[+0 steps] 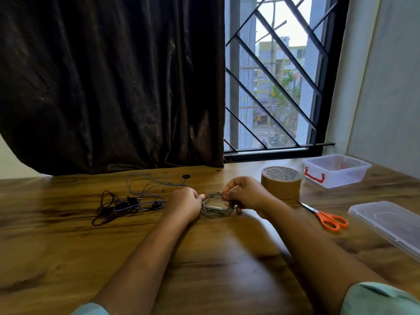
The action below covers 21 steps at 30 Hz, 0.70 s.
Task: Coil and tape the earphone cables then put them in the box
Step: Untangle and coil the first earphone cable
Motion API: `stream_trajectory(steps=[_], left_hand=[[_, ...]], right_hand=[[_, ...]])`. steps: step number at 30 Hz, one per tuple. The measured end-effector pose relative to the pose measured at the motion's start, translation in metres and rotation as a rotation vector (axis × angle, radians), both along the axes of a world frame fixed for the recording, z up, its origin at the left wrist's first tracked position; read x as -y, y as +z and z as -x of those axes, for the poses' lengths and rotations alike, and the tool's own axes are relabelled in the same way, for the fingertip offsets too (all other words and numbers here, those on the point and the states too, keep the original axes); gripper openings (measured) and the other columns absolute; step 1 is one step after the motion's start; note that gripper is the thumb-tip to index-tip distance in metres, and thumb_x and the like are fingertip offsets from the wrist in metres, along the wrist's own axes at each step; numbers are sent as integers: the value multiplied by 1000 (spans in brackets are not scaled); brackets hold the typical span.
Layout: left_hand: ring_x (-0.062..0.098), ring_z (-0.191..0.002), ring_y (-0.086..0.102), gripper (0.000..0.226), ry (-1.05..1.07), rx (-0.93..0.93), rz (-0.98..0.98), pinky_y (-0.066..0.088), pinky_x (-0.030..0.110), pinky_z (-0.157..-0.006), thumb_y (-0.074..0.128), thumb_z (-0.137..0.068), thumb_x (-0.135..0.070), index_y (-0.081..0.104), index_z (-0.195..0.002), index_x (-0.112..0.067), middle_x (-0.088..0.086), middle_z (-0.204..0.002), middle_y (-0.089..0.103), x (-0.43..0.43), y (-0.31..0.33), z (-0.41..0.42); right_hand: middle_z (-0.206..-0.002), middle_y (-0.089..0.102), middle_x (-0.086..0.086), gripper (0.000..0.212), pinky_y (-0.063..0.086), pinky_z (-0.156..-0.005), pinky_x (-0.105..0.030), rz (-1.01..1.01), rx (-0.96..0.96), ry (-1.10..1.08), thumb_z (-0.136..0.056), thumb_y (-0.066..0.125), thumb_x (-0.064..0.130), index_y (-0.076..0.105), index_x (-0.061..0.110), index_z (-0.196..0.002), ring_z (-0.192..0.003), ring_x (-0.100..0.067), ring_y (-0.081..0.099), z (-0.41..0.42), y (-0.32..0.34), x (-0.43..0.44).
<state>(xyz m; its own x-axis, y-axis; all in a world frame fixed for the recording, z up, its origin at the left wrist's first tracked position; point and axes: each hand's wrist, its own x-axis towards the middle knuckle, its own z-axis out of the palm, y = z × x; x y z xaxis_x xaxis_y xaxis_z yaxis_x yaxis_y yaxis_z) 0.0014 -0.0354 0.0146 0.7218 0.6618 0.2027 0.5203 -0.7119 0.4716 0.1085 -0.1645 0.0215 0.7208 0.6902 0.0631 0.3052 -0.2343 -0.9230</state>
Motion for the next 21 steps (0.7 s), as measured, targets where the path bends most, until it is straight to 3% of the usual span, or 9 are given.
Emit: stream_trajectory(steps=[3,6,9,11,14,17,21], left_hand=[[13,-71,53,29,9,16,-55,35,25,-56,50,-95,-38,67,-92,-15,-1,-80,59,1,-1,0],[14,-57,47,43,16,42,-40,27,27,-47,41,-97,-46,57,-71,-15,0,-65,53,2,1,0],[16,-52,44,59,16,73,28,28,28,-49,36,-91,-63,45,-59,-15,-1,-56,47,3,1,0],[16,-60,53,60,-10,5,7,37,28,-54,46,-80,-72,54,-65,-15,-1,-64,56,3,-1,-1],[16,-80,58,40,-13,-100,-74,48,29,-68,65,-73,-61,59,-83,-23,-3,-85,62,2,-3,-1],[17,-86,59,26,-7,-84,-66,52,32,-77,67,-78,-49,59,-86,-25,-3,-94,63,1,-6,-2],[17,-88,58,19,-37,-82,-10,52,34,-80,66,-81,-43,59,-87,-25,-2,-96,62,-1,-6,-2]], right_hand=[[-82,71,-11,15,53,-58,-33,94,120,-88,-84,66,4,61,17,-79,-68,-23,68,-2,-5,-4],[-95,67,-7,18,57,-67,-35,133,206,-133,-81,70,9,60,23,-76,-80,-23,69,-2,-7,-7],[-95,67,-9,19,58,-77,-40,173,249,-120,-84,64,6,64,21,-72,-84,-25,68,-1,-7,-8],[-93,69,-8,21,58,-78,-40,181,274,-118,-84,63,6,65,21,-69,-83,-24,69,0,-6,-8],[-89,69,-6,23,57,-70,-31,186,289,-117,-84,62,3,65,20,-69,-80,-21,68,2,-5,-7],[-86,68,-5,18,50,-61,-24,174,273,-103,-85,63,2,66,15,-73,-75,-17,65,3,-4,-5],[-77,66,2,18,53,-69,-27,187,298,-98,-84,66,4,65,17,-71,-77,-14,64,3,-2,-3]])
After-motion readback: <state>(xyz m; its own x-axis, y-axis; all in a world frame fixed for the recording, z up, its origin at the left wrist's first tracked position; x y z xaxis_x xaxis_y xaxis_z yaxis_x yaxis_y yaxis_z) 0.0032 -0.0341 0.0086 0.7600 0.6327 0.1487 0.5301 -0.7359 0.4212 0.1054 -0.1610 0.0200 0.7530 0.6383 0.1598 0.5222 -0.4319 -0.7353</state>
